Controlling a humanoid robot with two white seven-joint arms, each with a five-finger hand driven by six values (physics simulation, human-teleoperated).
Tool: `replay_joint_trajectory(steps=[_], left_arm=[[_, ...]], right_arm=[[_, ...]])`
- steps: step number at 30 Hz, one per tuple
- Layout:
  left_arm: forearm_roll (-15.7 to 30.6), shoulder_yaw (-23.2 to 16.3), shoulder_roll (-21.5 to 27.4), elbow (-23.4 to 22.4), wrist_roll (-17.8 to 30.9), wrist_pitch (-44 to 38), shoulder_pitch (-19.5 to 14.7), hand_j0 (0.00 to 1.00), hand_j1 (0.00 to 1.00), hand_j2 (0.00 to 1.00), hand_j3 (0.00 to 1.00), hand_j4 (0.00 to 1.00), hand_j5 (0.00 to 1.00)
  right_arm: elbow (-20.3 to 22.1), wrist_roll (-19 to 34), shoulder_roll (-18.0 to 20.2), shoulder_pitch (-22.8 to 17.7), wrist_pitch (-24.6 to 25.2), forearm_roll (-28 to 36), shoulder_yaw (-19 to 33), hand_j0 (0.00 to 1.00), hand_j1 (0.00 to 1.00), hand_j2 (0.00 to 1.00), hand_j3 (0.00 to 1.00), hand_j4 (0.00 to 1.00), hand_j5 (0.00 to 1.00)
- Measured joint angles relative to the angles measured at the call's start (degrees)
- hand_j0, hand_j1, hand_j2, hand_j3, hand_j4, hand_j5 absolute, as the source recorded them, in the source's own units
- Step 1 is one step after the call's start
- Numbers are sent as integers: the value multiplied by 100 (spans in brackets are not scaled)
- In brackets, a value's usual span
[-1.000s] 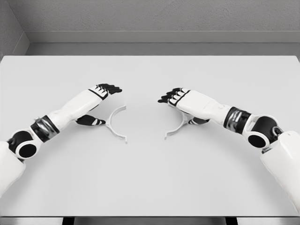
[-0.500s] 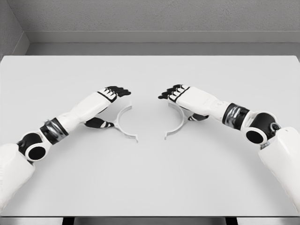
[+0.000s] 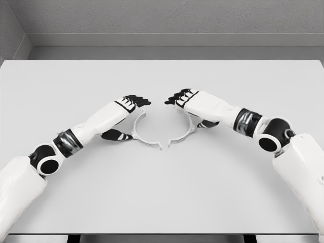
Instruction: Assemble PVC drainage pipe clamps
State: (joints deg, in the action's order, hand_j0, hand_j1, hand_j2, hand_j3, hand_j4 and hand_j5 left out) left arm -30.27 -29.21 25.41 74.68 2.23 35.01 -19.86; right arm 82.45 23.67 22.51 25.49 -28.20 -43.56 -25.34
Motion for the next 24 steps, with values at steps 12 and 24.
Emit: replay_joint_trajectory(steps=[12,24], left_arm=[[-89,8,-139,-4,0,0,-17,100,100,100,100,100,100],[-68,57,-99,-295,0,0,-404,100,100,100,100,100,100]], right_arm=[[-248,-5,-153,105,8,-26,-104,100,100,100,100,100,100],[-333,13,-119,167,90,54,806,100,100,100,100,100,100]])
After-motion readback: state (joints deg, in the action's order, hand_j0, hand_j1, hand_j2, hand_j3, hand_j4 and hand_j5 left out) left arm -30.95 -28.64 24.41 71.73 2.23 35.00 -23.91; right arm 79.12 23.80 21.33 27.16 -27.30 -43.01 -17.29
